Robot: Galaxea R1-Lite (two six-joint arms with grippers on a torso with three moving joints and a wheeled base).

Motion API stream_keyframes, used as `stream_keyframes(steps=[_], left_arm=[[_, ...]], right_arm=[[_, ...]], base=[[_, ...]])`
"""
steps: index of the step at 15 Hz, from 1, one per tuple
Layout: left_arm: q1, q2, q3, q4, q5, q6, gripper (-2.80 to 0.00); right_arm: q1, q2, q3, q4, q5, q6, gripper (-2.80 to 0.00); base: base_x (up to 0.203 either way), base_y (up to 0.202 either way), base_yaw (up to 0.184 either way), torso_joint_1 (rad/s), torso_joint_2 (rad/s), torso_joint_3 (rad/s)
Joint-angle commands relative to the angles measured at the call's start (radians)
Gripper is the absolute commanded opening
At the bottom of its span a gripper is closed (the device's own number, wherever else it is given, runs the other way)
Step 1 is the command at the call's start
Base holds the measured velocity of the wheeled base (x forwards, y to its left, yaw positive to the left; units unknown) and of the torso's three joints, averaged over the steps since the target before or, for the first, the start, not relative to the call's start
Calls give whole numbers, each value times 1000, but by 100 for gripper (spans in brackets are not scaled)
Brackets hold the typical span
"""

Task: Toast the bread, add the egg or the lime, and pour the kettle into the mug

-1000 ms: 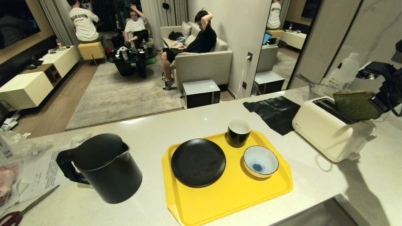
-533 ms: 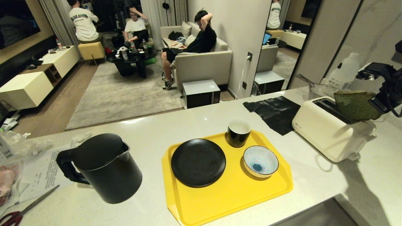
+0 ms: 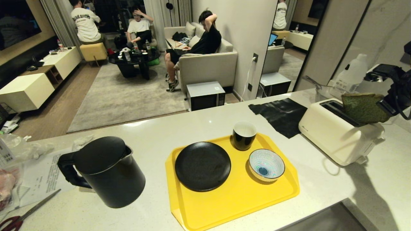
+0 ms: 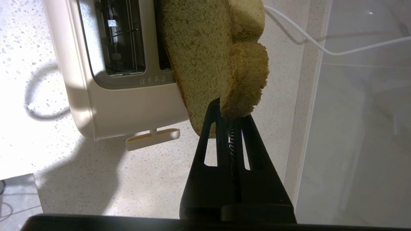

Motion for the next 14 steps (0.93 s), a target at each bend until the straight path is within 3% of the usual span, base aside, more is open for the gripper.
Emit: stream_keyframes(steps=[1, 14], left_arm=[[0, -3, 0, 0, 0, 0, -280], [0, -3, 0, 0, -1, 1, -280]], right_arm=[[0, -3, 0, 4, -1, -5, -280], [-3, -2, 0, 1, -1, -19, -280]], base=[[0, 0, 0, 0, 0, 0], [0, 0, 0, 0, 0, 0]])
